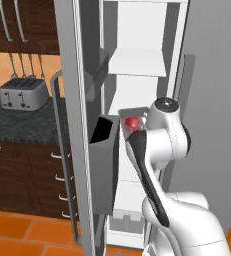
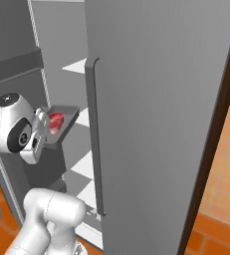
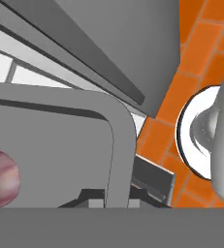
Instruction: Take the meat container that has the steak and place it on the second highest rack of the freezer. Then take the vegetable container that has the avocado and lime and place it on the highest rack of the freezer.
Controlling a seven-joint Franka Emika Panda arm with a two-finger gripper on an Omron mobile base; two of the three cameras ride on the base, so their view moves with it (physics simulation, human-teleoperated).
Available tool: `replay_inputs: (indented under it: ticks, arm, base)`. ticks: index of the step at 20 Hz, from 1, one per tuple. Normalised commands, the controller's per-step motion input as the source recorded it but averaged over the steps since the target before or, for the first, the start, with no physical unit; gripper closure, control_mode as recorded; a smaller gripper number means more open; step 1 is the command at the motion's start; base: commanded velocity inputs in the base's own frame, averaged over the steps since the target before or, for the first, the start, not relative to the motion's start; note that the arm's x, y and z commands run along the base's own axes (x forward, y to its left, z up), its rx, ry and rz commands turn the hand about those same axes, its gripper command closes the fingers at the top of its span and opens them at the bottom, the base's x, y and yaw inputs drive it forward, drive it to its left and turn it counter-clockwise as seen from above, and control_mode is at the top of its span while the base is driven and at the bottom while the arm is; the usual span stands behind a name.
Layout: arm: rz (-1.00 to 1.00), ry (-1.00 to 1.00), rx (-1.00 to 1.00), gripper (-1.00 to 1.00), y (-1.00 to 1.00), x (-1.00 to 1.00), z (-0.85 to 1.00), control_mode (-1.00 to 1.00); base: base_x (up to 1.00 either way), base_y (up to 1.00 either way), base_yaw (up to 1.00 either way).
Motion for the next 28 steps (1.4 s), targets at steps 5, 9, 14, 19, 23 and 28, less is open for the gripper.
replay_inputs:
  ticks: [5,9,14,19,23,28]
  arm:
    - [-0.26,0.00,0.04,1.00,-0.17,0.76,0.00,-1.00]
    - [-0.25,0.00,0.06,1.00,-0.20,0.73,0.00,-1.00]
    - [-0.15,0.00,0.04,1.00,-0.28,0.65,-0.05,-1.00]
    - [-0.06,0.00,0.00,1.00,-0.30,0.68,-0.16,-1.00]
    - [-0.01,0.00,0.00,1.00,-0.14,0.77,-0.21,-1.00]
    - [0.00,0.00,0.00,1.00,0.00,0.60,-0.39,-1.00]
  base:
    - [0.00,0.00,0.00]
    - [0.00,0.00,0.00]
    - [0.00,0.00,0.00]
    - [0.00,0.00,0.00]
    - [0.00,0.00,0.00]
    - [0.00,0.00,0.00]
